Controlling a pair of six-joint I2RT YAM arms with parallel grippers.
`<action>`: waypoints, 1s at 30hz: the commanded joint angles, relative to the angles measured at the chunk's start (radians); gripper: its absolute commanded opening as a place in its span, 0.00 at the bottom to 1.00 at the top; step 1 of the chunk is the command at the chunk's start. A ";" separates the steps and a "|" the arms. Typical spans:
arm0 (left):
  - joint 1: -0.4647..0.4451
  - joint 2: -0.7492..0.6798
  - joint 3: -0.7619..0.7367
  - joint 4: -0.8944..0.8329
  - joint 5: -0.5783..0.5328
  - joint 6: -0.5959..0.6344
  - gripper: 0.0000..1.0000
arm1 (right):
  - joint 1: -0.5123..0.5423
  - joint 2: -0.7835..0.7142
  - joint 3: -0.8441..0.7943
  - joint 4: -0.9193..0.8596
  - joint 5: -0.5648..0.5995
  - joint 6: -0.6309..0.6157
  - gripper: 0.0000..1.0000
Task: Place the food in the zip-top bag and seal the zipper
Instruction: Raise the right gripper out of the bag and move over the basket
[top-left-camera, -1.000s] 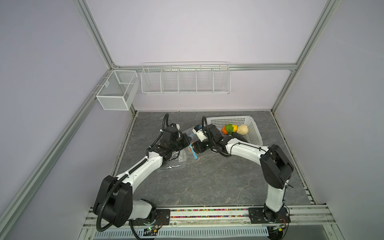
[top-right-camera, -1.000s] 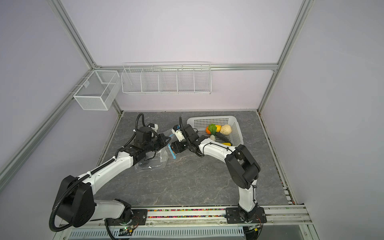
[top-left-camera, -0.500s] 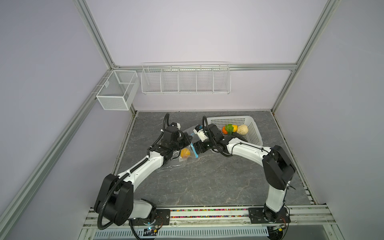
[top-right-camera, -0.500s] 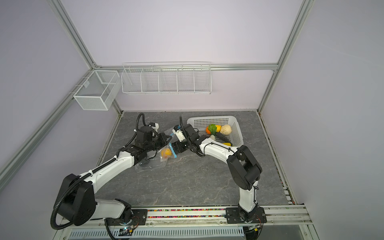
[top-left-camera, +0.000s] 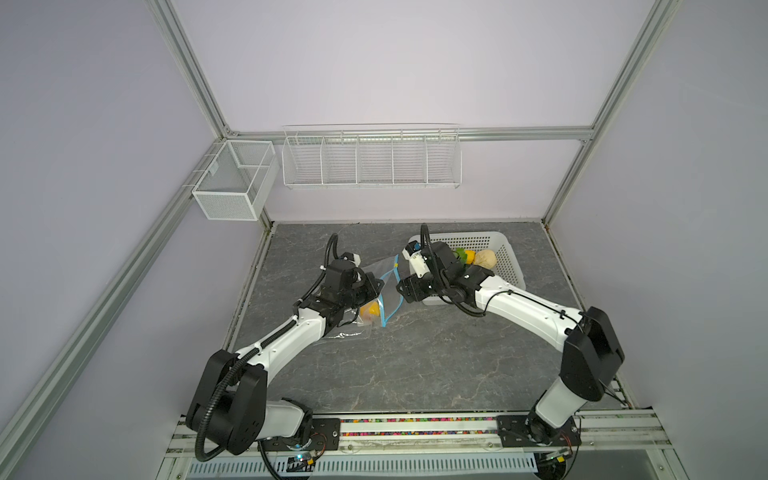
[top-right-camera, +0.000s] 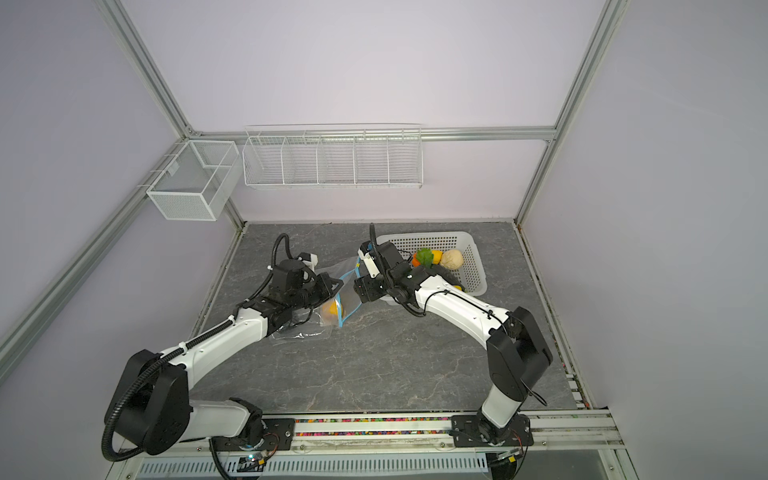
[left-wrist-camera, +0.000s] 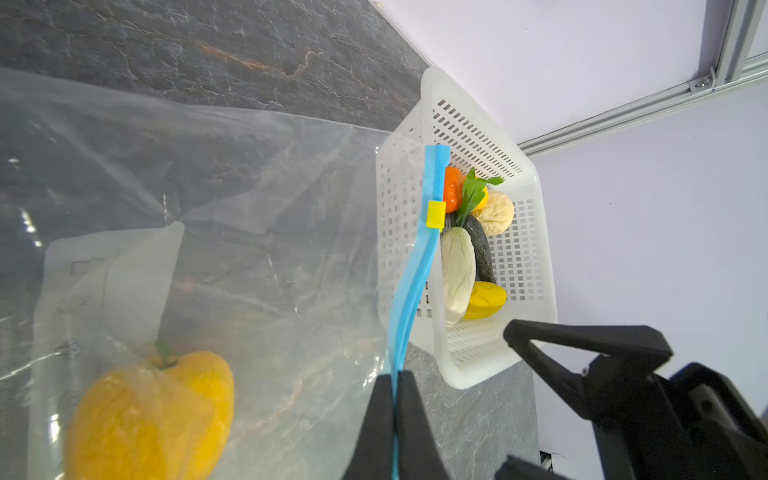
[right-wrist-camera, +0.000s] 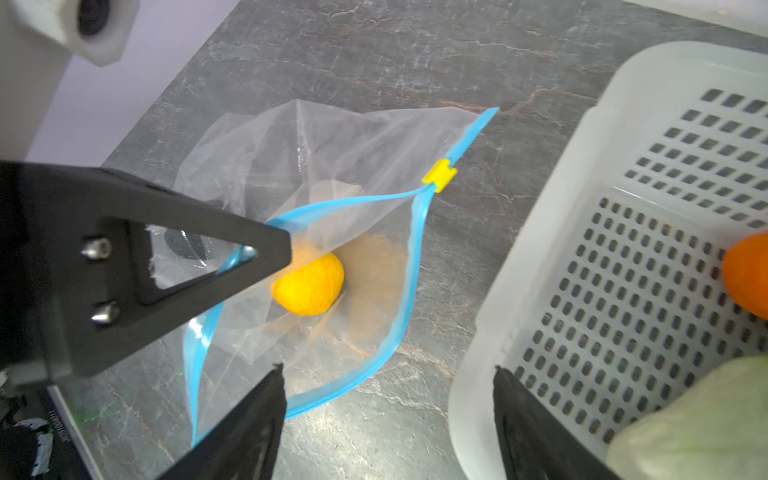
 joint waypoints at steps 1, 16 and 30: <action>0.008 -0.027 -0.013 0.020 0.038 0.027 0.00 | -0.003 -0.039 -0.019 -0.060 0.101 0.026 0.80; 0.008 -0.019 -0.015 0.025 0.096 0.030 0.00 | -0.004 -0.060 0.020 -0.071 0.204 0.079 0.80; 0.008 -0.011 0.000 0.018 0.097 0.027 0.00 | -0.019 -0.084 0.004 -0.081 0.216 0.065 0.80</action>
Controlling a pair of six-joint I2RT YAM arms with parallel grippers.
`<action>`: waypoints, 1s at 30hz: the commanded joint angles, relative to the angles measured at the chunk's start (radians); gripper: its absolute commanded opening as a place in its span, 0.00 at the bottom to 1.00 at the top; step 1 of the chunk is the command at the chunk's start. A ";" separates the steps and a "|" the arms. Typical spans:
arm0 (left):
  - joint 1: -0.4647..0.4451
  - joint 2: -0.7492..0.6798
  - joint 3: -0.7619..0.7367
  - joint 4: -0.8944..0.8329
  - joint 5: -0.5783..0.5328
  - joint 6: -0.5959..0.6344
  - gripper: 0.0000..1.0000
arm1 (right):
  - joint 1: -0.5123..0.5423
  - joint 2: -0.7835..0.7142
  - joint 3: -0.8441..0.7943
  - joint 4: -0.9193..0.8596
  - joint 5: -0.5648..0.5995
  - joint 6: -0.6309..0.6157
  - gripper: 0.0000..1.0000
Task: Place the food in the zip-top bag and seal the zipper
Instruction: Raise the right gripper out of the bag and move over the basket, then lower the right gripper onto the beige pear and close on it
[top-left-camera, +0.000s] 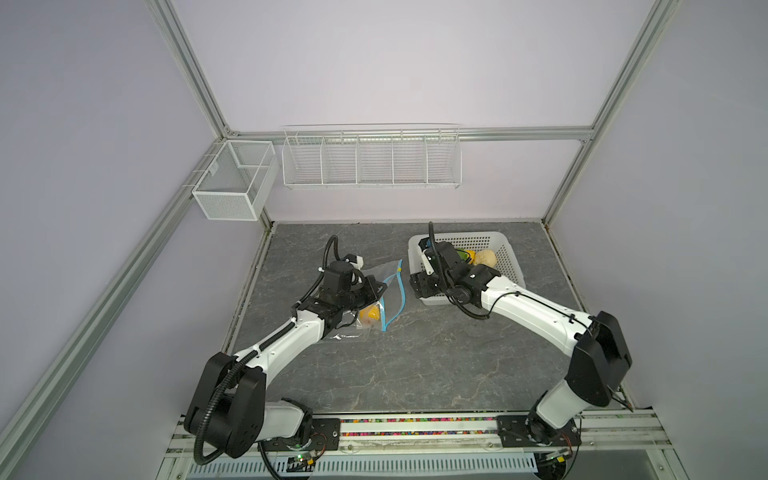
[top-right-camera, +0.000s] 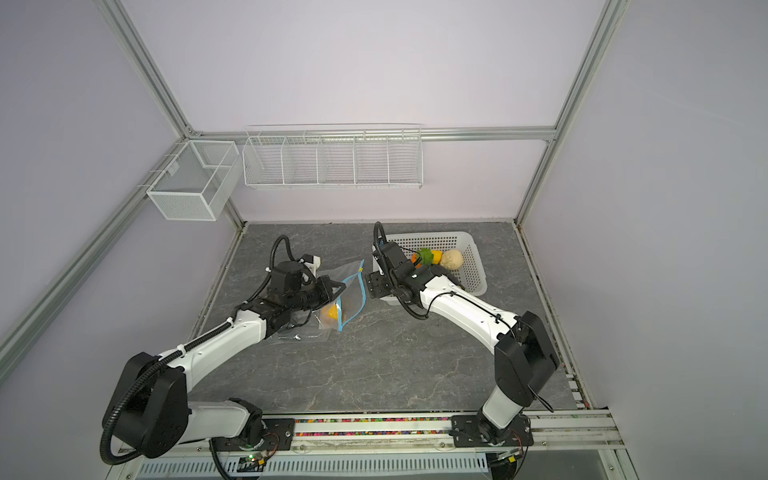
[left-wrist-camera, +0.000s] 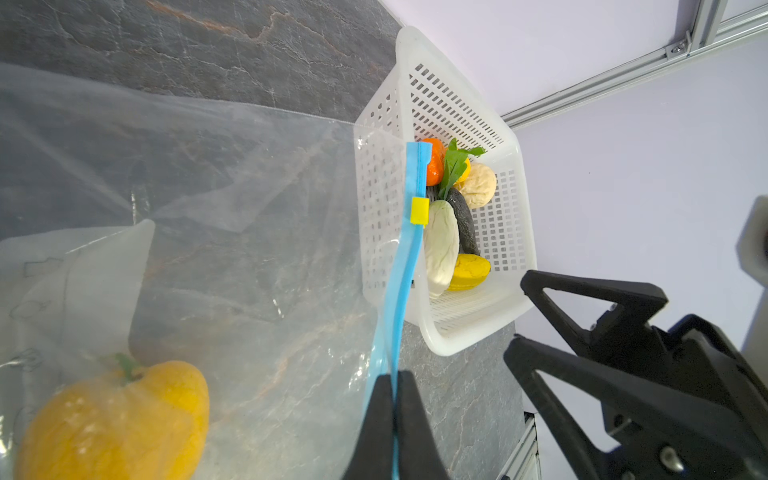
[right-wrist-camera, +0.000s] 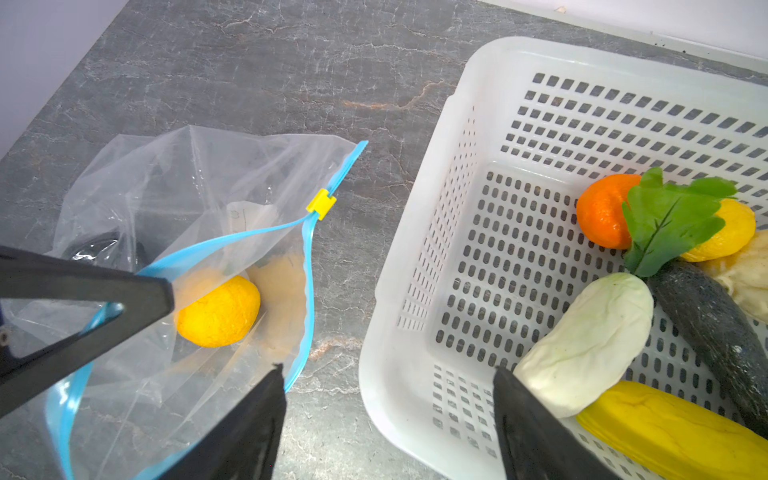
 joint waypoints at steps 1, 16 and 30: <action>0.005 -0.003 0.015 0.008 0.008 0.012 0.00 | -0.014 -0.060 -0.004 -0.008 0.019 -0.002 0.80; 0.005 -0.024 0.058 -0.023 -0.014 0.013 0.00 | -0.139 -0.077 0.025 -0.062 -0.012 -0.015 0.79; 0.005 0.001 0.132 -0.103 -0.038 0.035 0.00 | -0.328 0.149 0.198 -0.208 0.075 0.029 0.70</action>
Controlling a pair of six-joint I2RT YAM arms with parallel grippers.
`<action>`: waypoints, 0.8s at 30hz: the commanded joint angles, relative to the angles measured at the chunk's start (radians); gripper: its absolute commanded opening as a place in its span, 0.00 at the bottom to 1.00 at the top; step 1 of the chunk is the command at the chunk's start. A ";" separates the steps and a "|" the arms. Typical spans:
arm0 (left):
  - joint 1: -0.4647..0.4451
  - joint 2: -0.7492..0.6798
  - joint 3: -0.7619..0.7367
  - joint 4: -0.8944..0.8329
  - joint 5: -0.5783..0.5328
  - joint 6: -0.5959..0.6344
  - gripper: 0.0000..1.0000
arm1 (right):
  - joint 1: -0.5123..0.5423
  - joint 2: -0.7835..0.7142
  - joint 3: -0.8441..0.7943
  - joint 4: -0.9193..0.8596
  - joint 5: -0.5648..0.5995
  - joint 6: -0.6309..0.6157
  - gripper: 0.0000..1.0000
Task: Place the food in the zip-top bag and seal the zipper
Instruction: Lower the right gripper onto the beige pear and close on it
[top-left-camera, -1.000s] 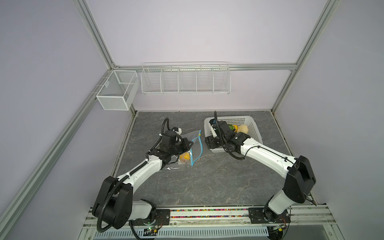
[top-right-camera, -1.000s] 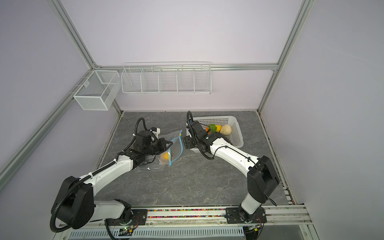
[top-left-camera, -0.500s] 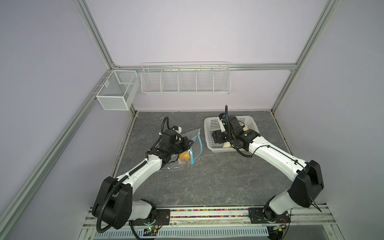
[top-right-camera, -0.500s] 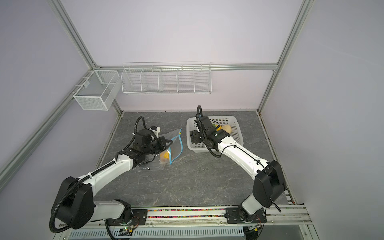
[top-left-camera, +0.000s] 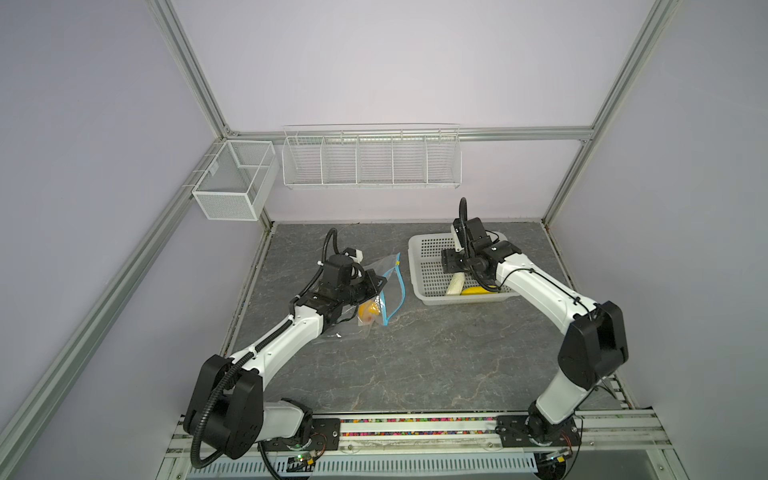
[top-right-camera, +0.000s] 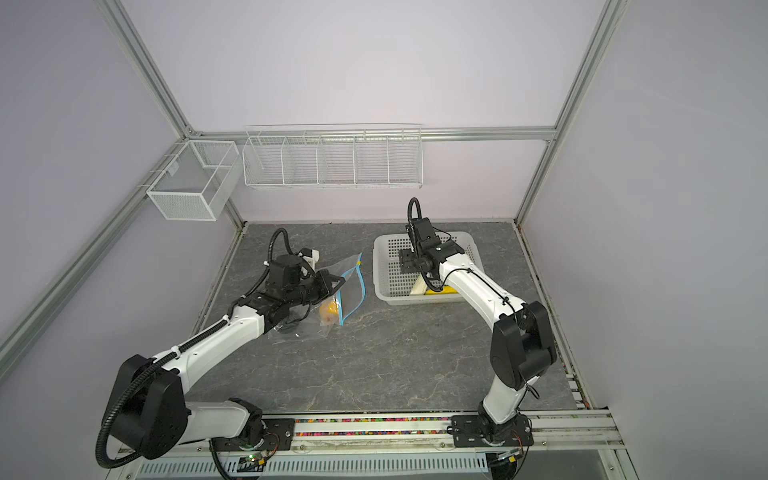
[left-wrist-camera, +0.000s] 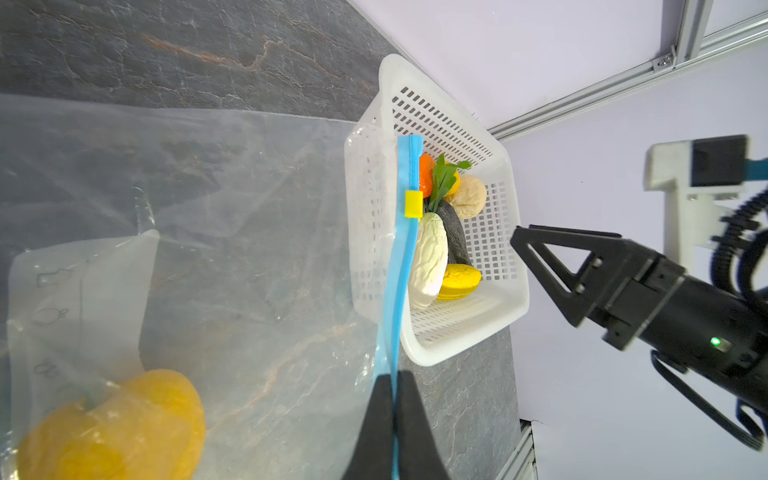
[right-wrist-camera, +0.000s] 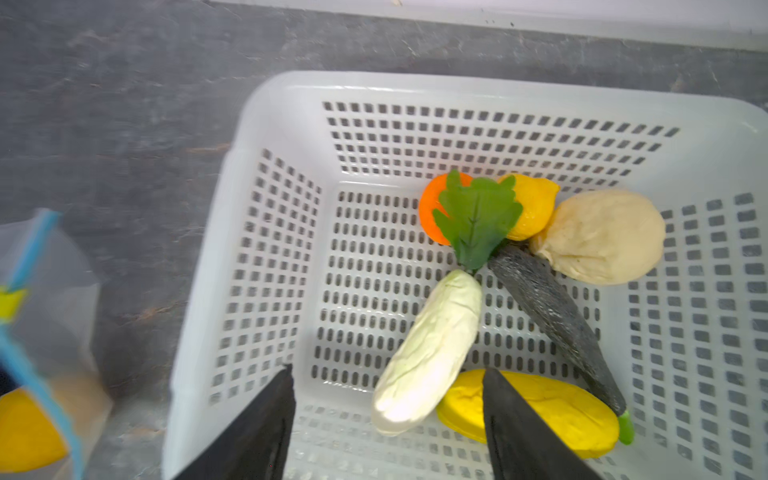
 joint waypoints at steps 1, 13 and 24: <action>0.004 0.016 0.053 -0.027 -0.014 0.035 0.00 | -0.073 0.063 0.058 -0.077 0.079 0.045 0.68; 0.006 0.100 0.092 -0.078 -0.003 0.063 0.00 | -0.239 0.195 0.074 -0.011 0.116 0.064 0.62; 0.006 0.138 0.102 -0.066 0.002 0.057 0.00 | -0.299 0.312 0.141 -0.005 0.038 0.019 0.64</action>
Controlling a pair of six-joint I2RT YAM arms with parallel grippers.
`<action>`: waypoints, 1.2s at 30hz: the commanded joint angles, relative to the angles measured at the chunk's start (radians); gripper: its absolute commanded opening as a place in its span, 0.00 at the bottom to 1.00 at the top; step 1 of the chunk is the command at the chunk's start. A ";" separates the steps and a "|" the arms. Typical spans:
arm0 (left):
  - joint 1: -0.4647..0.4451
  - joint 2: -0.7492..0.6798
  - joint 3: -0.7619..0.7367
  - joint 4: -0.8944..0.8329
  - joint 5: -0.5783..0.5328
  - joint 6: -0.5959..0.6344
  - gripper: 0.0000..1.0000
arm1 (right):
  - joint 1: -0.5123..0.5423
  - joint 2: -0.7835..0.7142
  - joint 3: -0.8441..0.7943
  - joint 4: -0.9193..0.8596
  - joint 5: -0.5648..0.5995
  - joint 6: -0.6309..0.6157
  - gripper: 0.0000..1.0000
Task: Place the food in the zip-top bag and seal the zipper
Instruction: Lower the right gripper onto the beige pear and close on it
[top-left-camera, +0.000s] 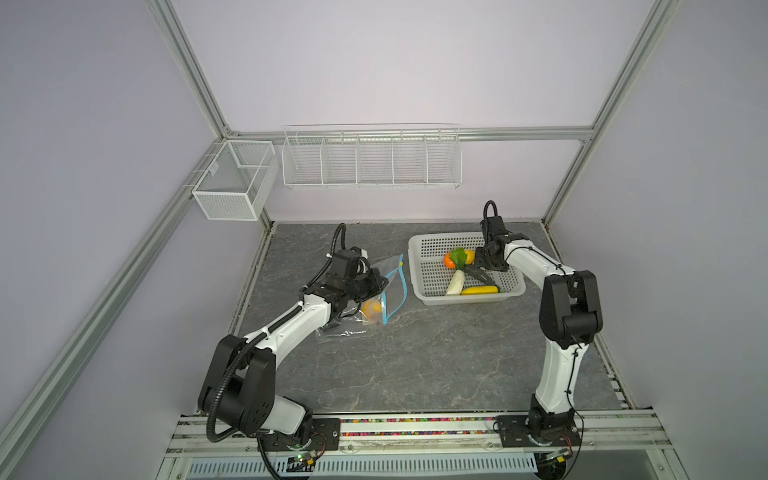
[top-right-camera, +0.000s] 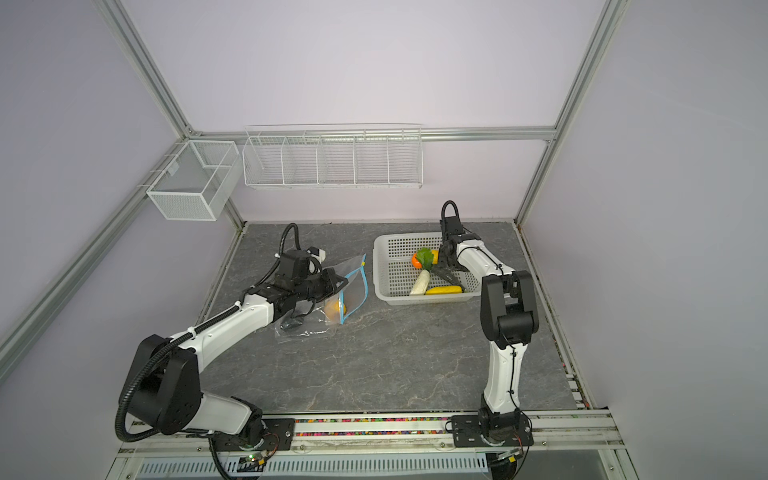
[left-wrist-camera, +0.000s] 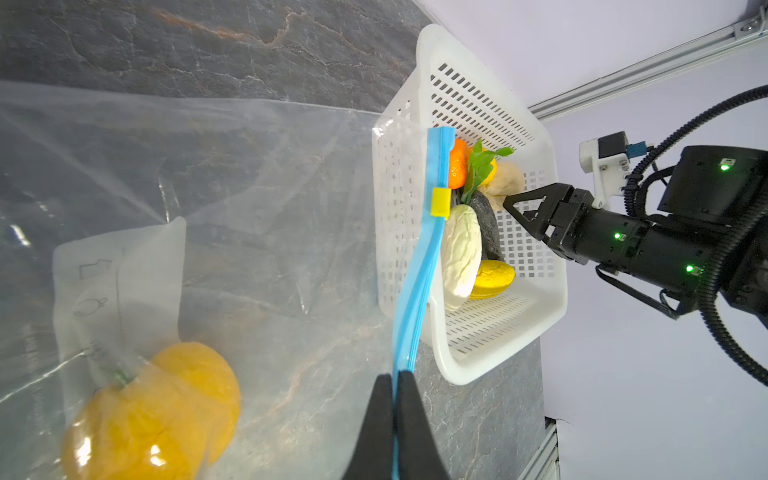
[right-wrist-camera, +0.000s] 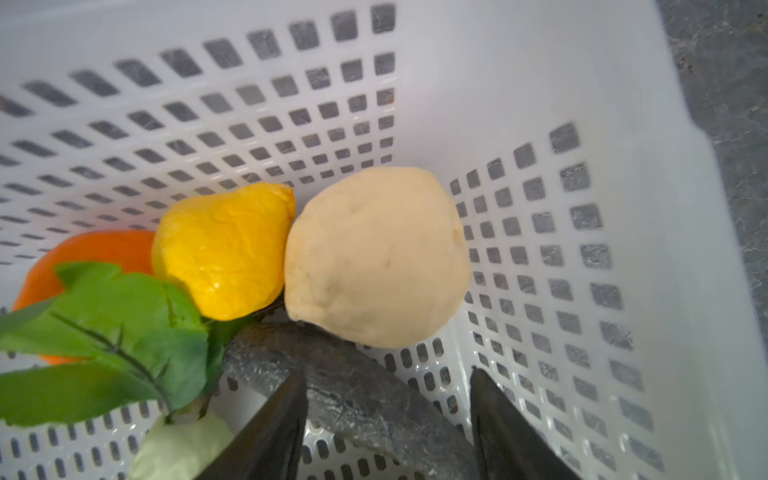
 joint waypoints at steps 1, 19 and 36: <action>0.006 0.014 0.032 0.001 0.003 0.012 0.00 | -0.020 0.031 0.046 0.010 -0.033 -0.025 0.65; 0.006 0.040 0.036 0.023 0.014 0.002 0.00 | -0.032 0.164 0.145 0.006 -0.057 -0.046 0.86; 0.006 0.025 0.018 0.021 0.015 0.009 0.00 | -0.032 0.204 0.185 -0.005 -0.067 -0.068 0.86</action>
